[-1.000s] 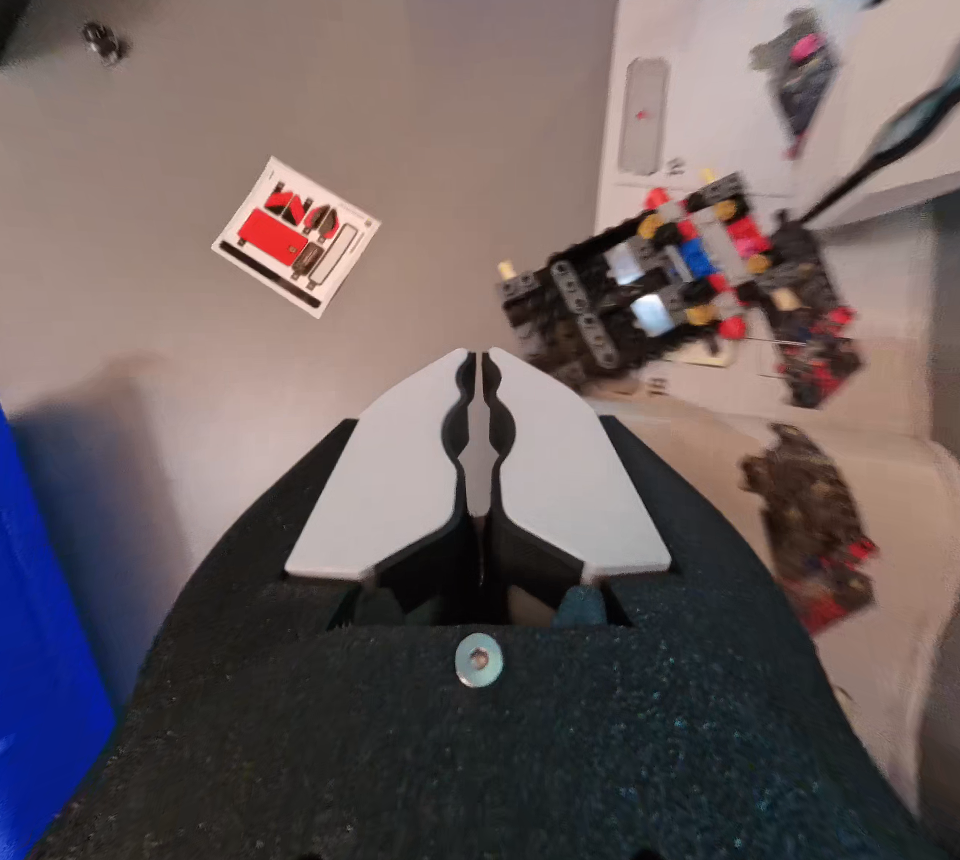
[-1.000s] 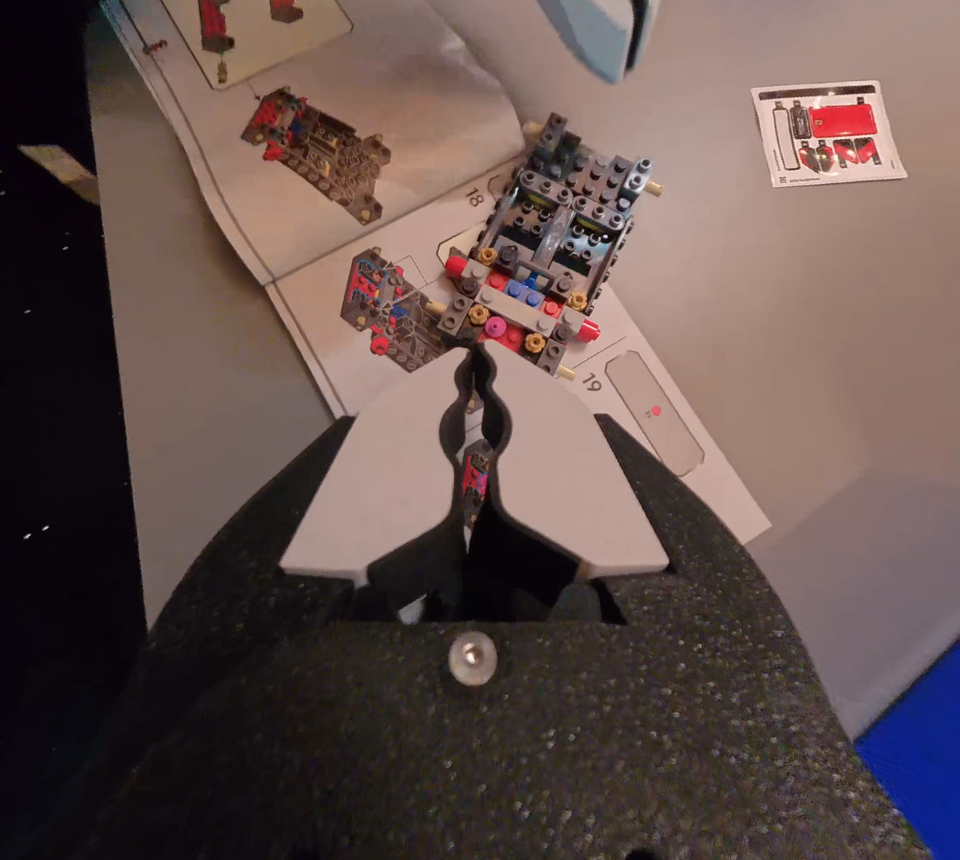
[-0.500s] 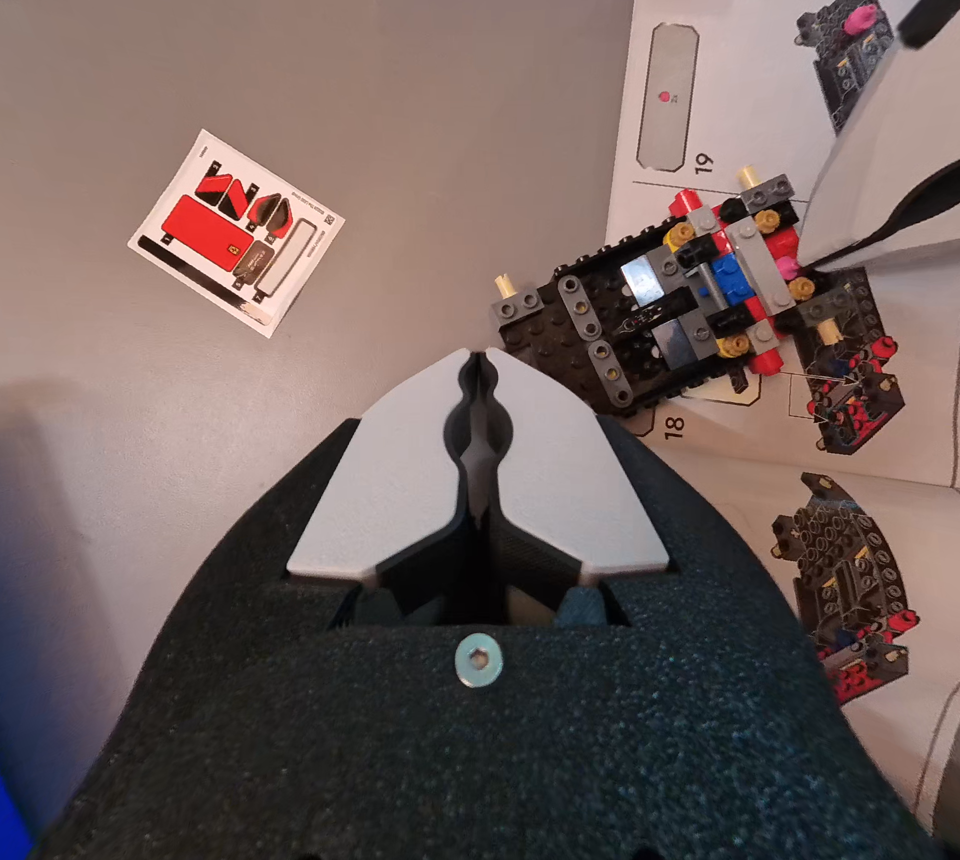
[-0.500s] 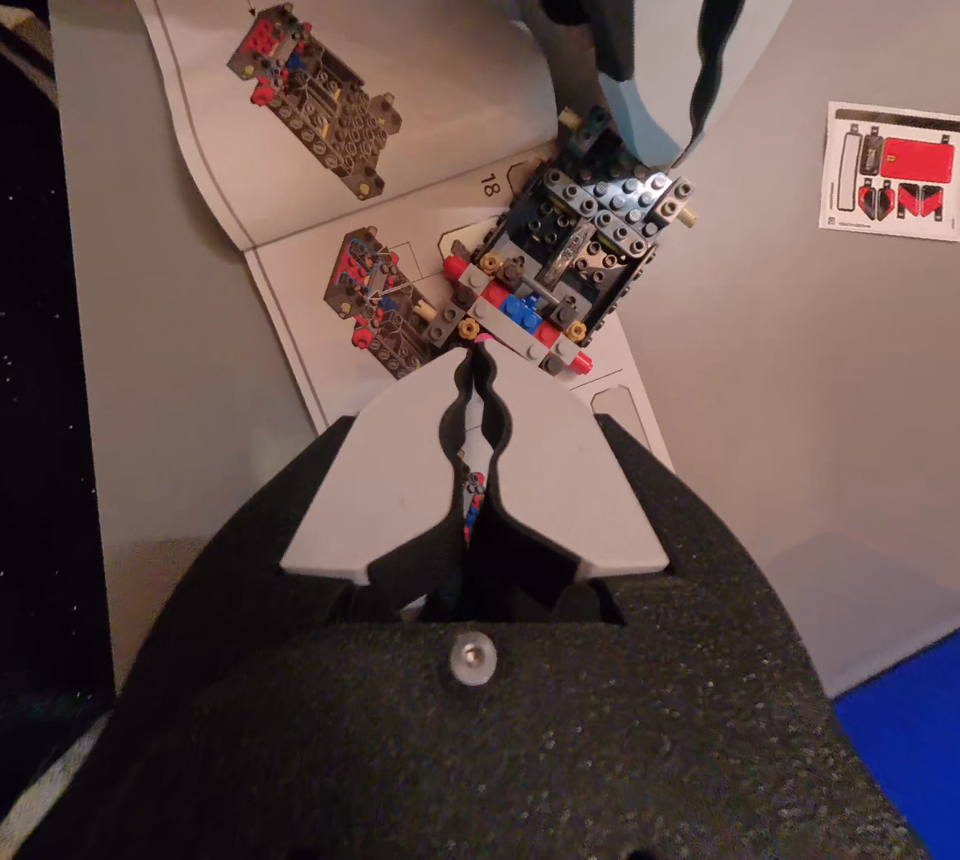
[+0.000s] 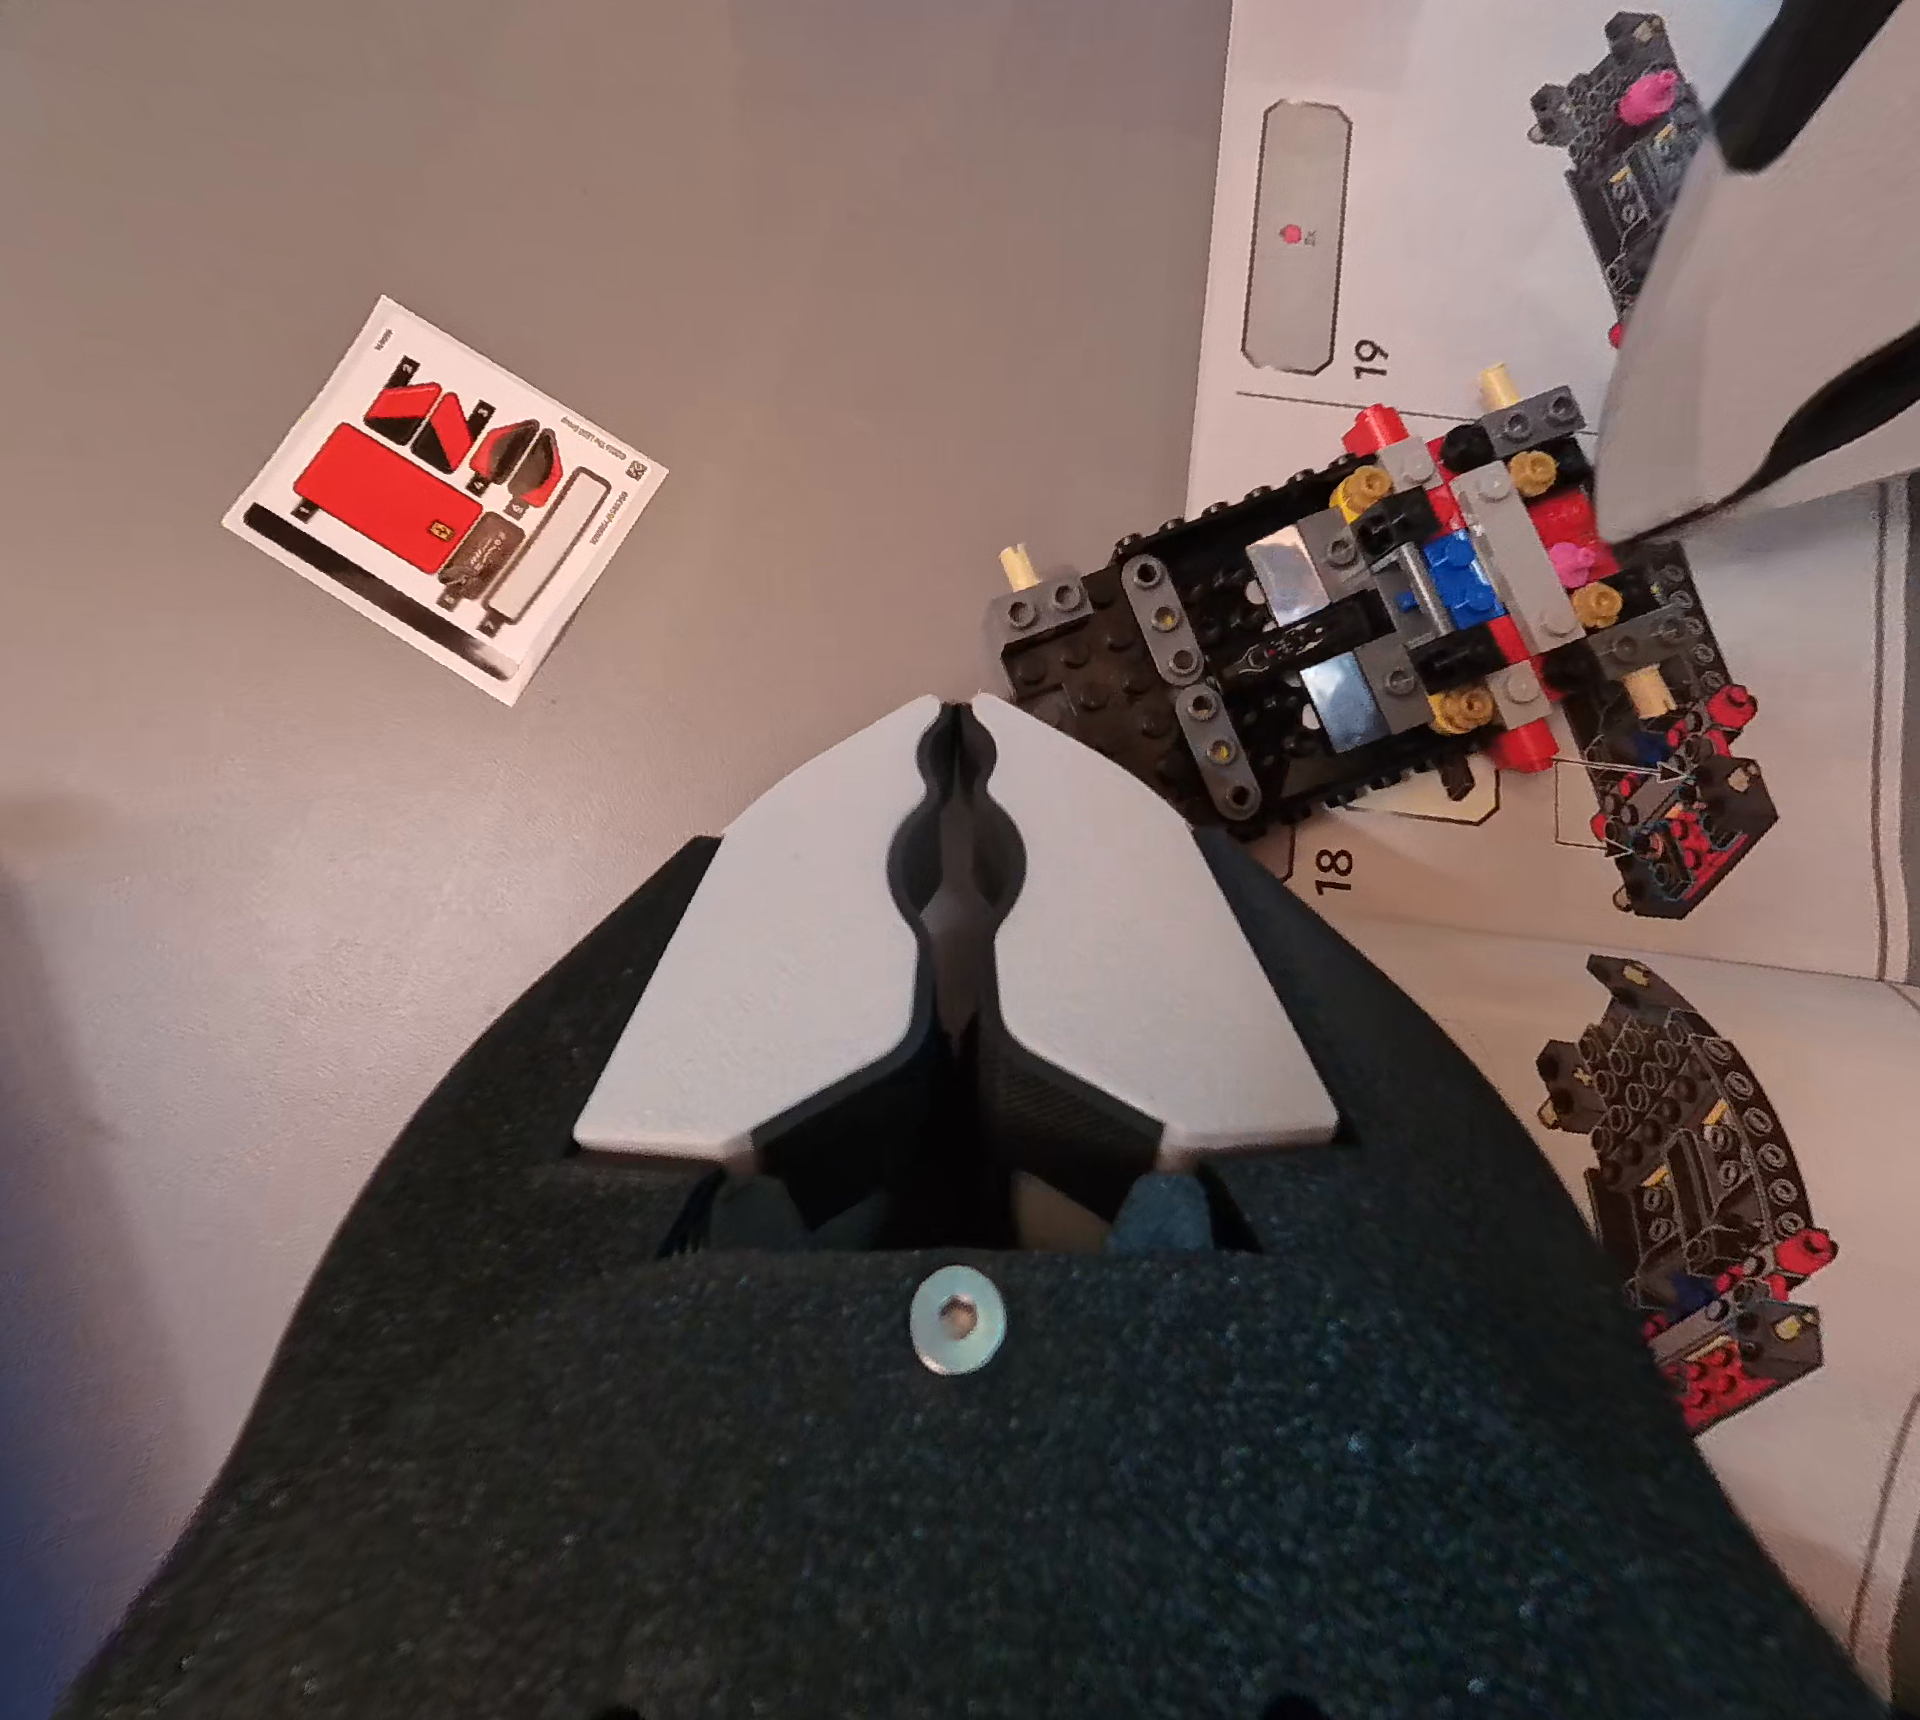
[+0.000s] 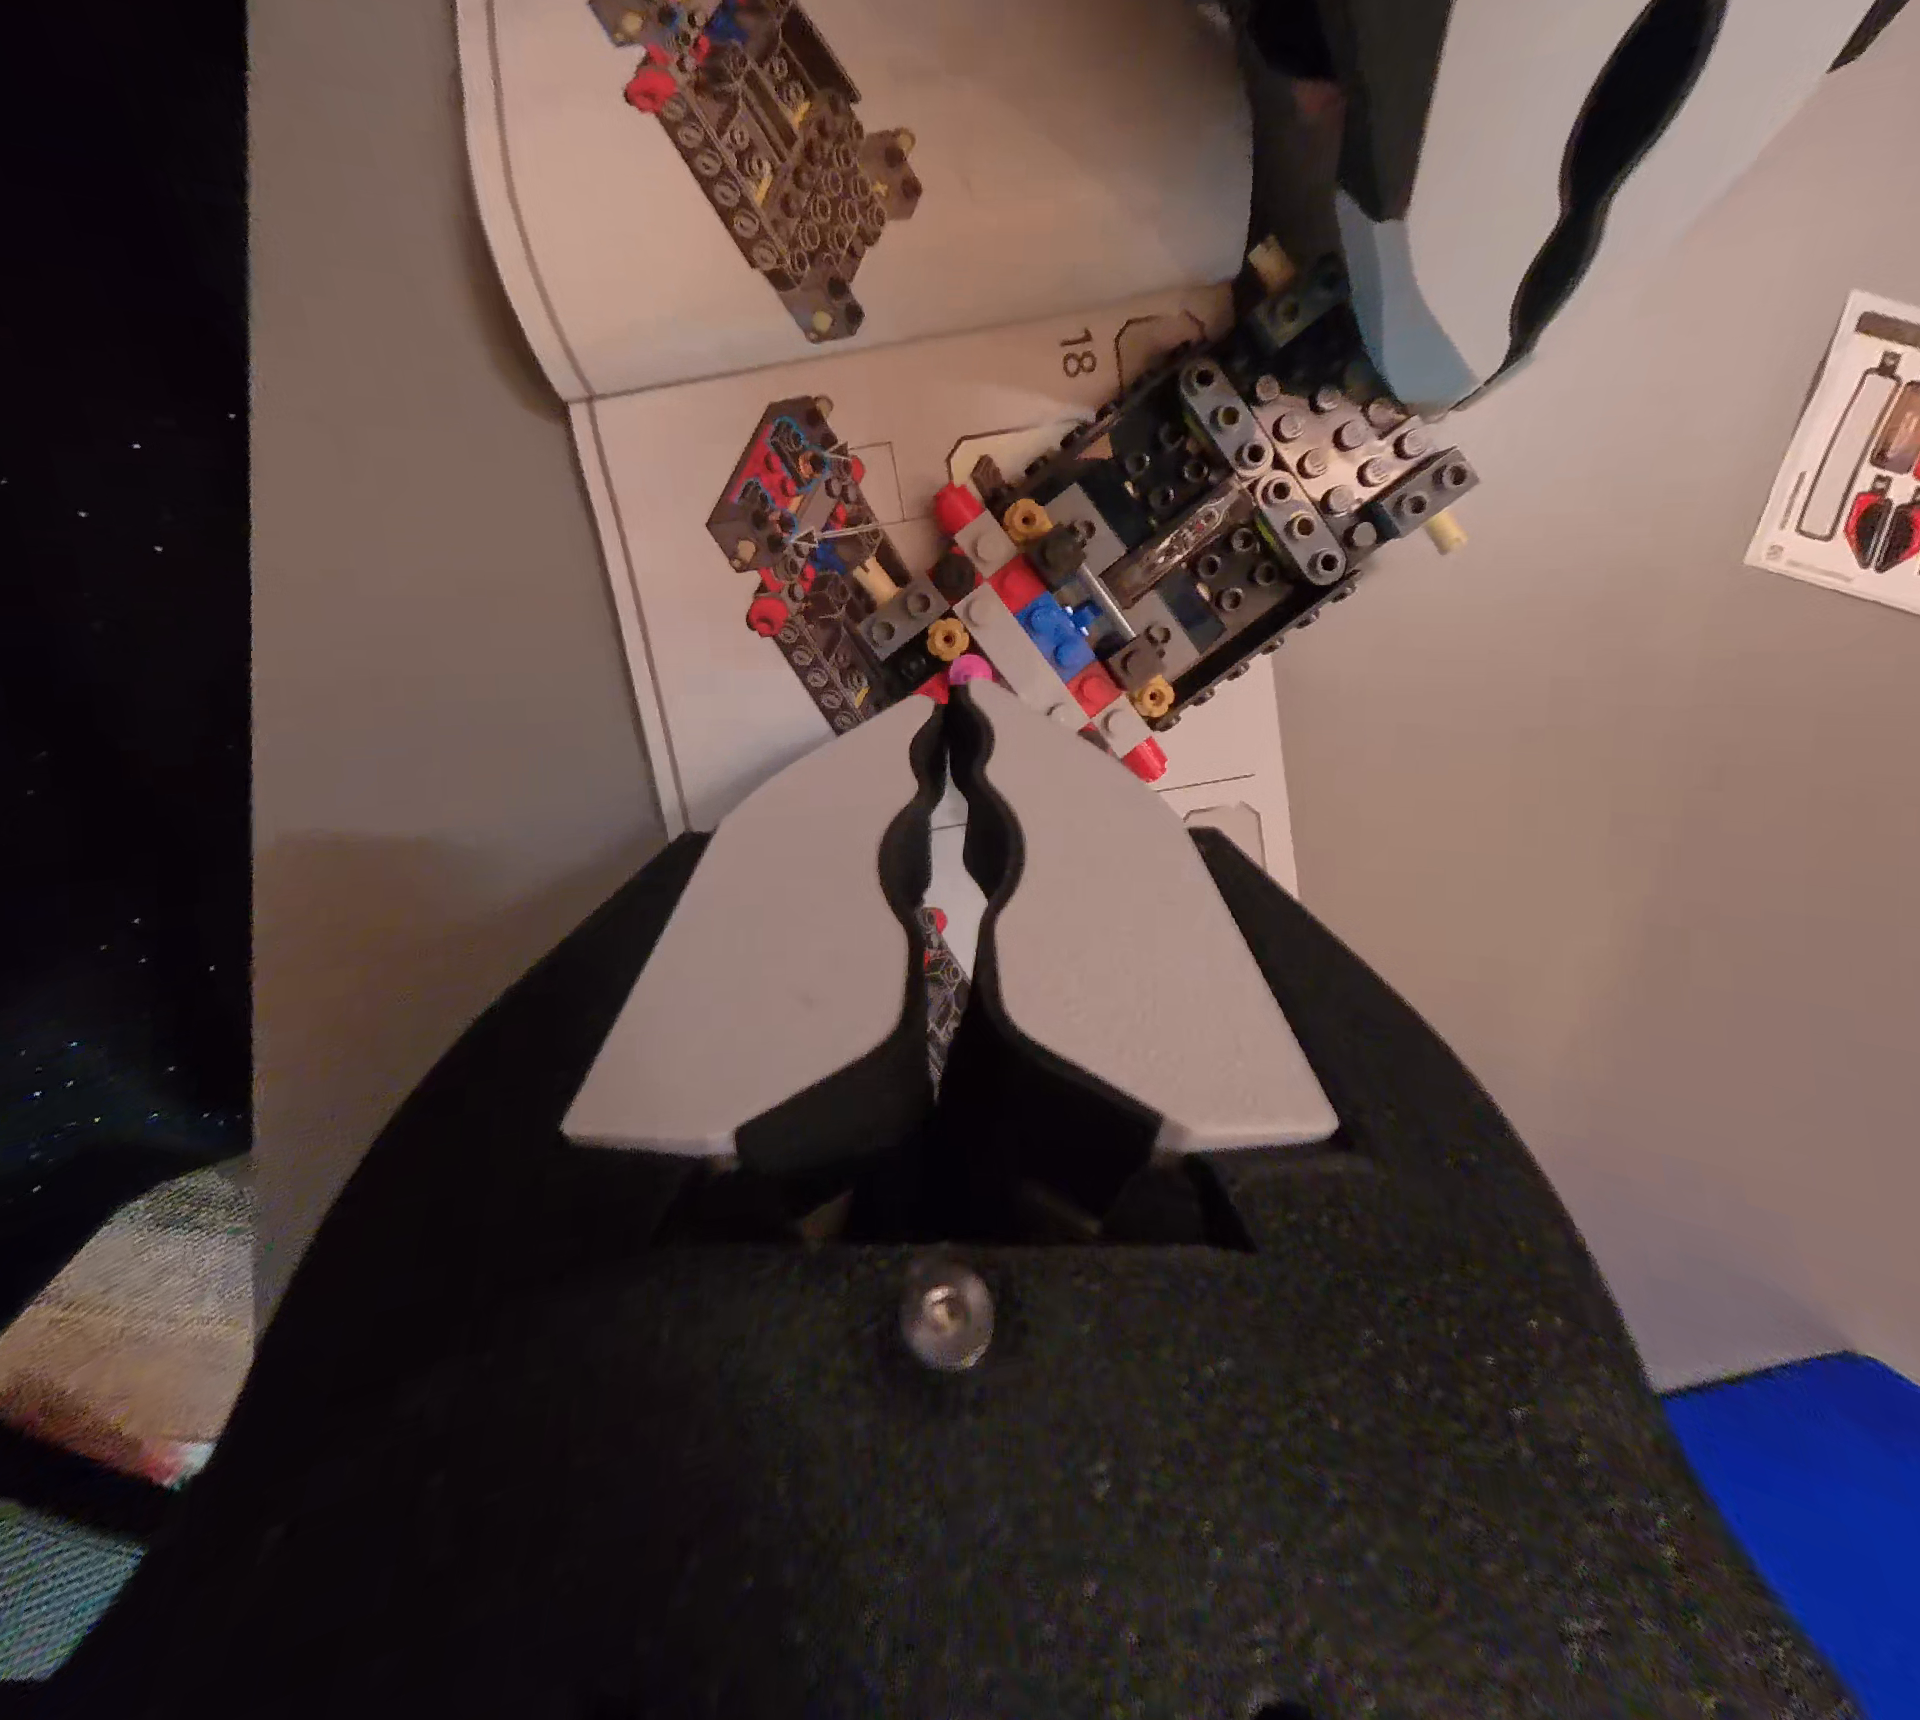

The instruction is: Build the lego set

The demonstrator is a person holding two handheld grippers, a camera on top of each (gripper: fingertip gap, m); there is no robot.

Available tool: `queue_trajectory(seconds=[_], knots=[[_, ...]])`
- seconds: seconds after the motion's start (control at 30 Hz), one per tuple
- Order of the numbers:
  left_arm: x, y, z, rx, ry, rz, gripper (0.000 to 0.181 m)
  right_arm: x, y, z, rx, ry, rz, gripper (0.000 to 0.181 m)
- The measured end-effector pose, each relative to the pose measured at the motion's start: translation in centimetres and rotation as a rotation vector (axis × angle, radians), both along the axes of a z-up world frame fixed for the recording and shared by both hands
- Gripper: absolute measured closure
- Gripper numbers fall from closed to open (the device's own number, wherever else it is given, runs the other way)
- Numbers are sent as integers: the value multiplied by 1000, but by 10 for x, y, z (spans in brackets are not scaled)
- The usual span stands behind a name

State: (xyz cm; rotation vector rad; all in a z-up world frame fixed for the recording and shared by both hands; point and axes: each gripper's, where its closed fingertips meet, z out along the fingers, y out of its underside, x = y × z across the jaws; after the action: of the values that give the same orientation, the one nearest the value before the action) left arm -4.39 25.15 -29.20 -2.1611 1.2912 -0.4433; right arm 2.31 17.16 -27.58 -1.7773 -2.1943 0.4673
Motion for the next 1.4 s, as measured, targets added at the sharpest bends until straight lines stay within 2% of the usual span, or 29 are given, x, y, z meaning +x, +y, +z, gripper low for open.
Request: queue_trajectory(seconds=[0.57, 1.03, 1.4], knots=[[1, 0, 0, 7, 0, 5, 181, -4, 1, -3, 27, -22, 14, 181], [1, 1, 0, 55, 27, -7, 181, -5, 2, -3, 198, 65, -49, 181], [2, 2, 0, 54, 10, 3, 181, -5, 2, -5, 196, -4, -42, 181]])
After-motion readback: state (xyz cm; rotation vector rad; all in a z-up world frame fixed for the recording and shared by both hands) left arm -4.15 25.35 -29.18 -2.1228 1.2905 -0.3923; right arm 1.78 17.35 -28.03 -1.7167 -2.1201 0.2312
